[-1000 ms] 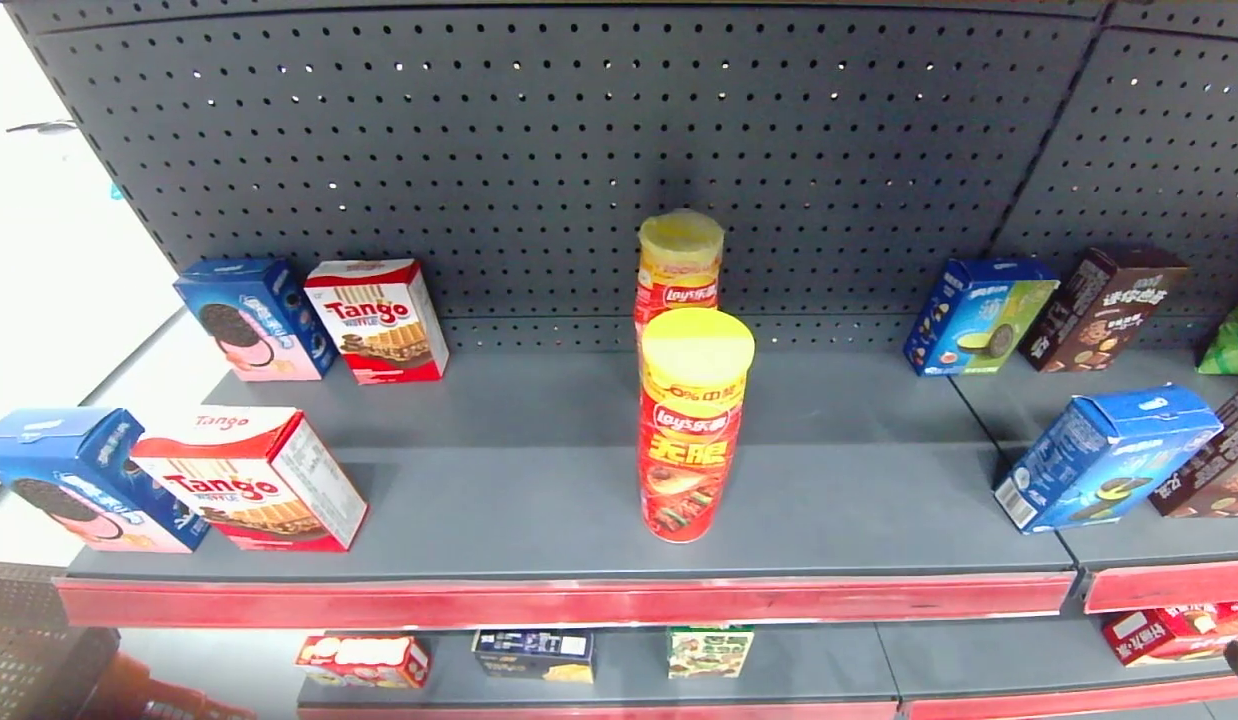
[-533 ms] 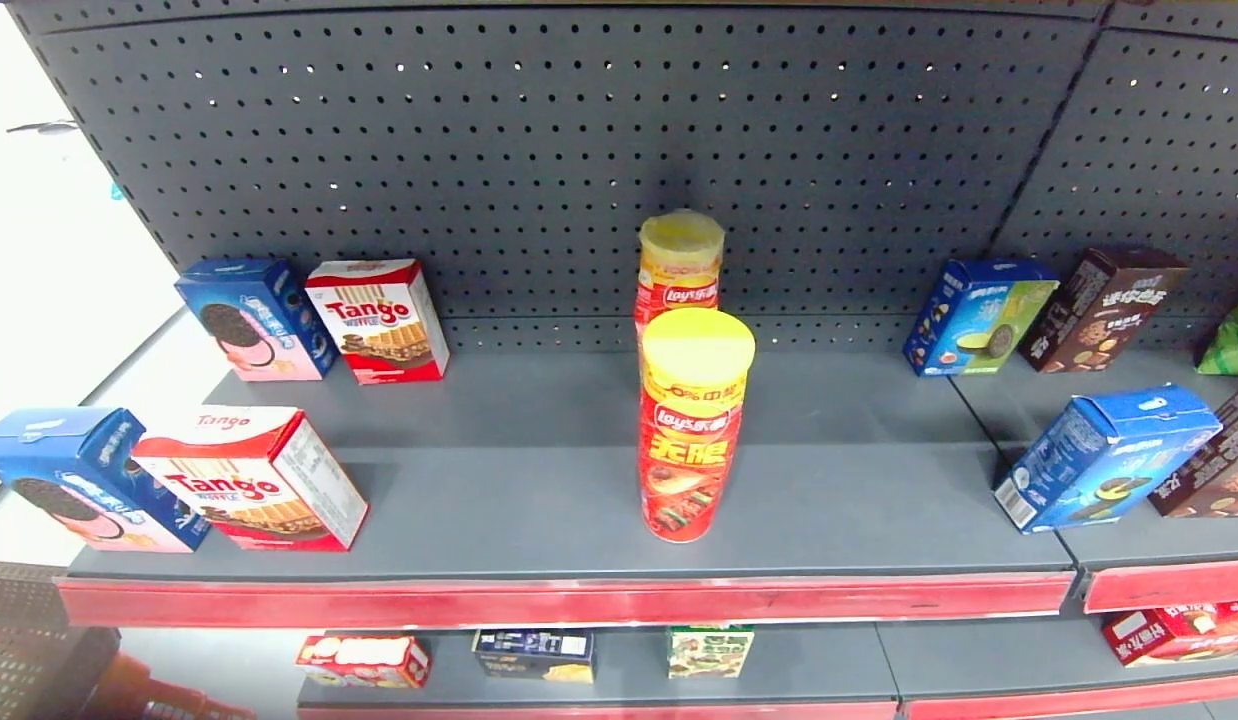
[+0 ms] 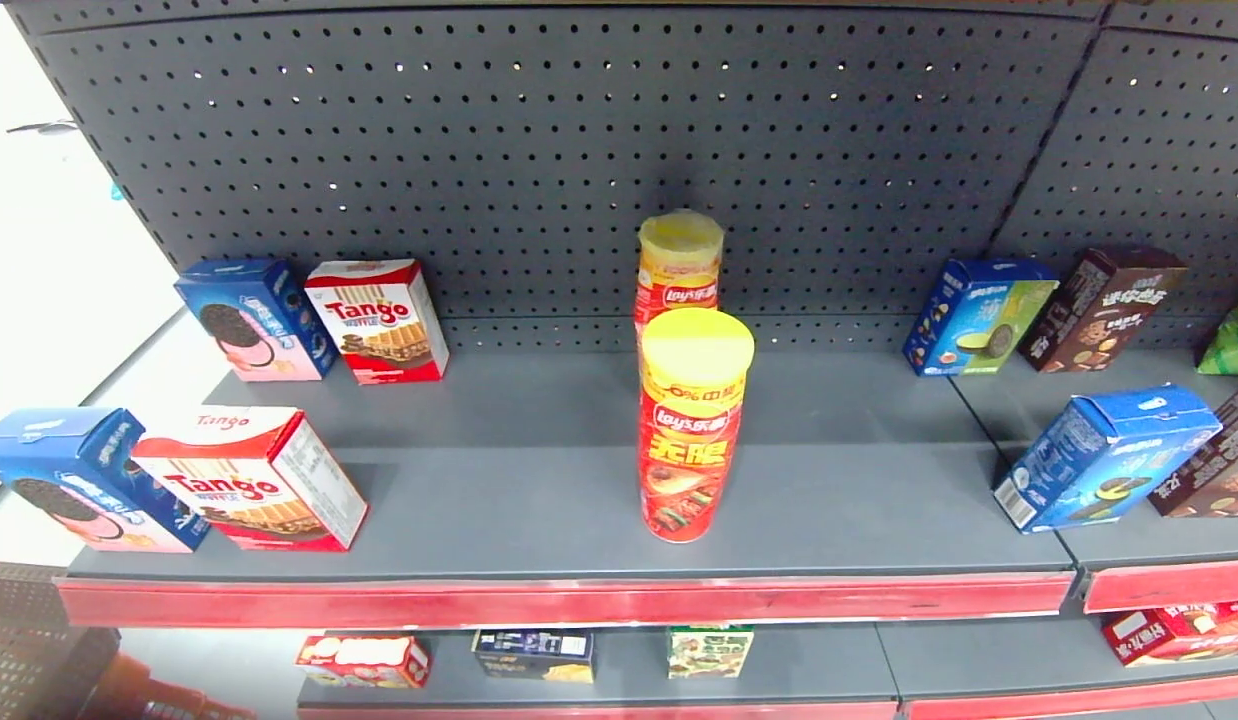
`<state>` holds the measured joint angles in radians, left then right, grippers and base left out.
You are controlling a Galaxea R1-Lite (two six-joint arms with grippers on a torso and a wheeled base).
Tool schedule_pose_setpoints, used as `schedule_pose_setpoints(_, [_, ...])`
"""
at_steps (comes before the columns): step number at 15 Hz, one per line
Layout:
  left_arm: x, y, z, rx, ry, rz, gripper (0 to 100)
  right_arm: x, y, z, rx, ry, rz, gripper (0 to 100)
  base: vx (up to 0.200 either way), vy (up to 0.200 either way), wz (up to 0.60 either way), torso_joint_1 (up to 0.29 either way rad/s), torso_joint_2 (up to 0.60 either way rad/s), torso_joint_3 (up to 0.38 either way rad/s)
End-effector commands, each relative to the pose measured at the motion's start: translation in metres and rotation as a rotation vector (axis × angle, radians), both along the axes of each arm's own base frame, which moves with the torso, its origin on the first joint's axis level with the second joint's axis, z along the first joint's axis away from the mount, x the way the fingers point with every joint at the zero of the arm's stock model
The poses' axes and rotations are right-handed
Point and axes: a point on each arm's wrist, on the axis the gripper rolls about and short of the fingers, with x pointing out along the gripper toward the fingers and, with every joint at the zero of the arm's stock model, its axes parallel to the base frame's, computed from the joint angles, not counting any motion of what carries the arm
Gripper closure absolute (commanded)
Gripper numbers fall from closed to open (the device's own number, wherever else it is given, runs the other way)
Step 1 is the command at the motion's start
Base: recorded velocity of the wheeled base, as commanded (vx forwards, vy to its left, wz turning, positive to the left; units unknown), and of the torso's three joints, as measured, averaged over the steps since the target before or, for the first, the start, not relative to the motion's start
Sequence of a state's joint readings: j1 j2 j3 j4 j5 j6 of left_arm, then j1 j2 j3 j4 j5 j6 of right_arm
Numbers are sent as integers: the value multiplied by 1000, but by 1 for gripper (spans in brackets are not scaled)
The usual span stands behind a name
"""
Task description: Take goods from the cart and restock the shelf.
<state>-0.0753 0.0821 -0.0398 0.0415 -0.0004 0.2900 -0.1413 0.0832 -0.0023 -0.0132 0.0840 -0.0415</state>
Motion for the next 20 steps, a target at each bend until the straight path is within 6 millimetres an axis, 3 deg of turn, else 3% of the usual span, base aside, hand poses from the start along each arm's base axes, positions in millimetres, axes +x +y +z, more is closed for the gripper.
schedule_pose_setpoints(1, [0, 0, 0, 3, 5, -1, 0, 0, -1, -2, 41, 27, -47, 0, 0, 0, 0, 0, 0, 0])
schedule_pose_setpoints(8, [0, 0, 0, -12, 9, 0, 0, 0, -1, -2, 37, 23, -62, 0, 0, 0, 0, 0, 0, 0])
schedule_pose_setpoints(11, [0, 0, 0, -22, 8, -5, 0, -6, -4, -3, 33, -52, 94, 0, 0, 0, 0, 0, 0, 0])
schedule_pose_setpoints(14, [0, 0, 0, -26, 7, 15, 0, -7, -4, -4, 35, -65, 86, 0, 0, 0, 0, 0, 0, 0])
schedule_pose_setpoints(19, [3, 6, 0, -124, -73, 264, 0, -7, -4, -4, 35, -65, 86, 0, 0, 0, 0, 0, 0, 0])
schedule_pose_setpoints(20, [3, 4, -1, -140, -58, 205, 0, -7, -4, -4, 35, -65, 86, 0, 0, 0, 0, 0, 0, 0])
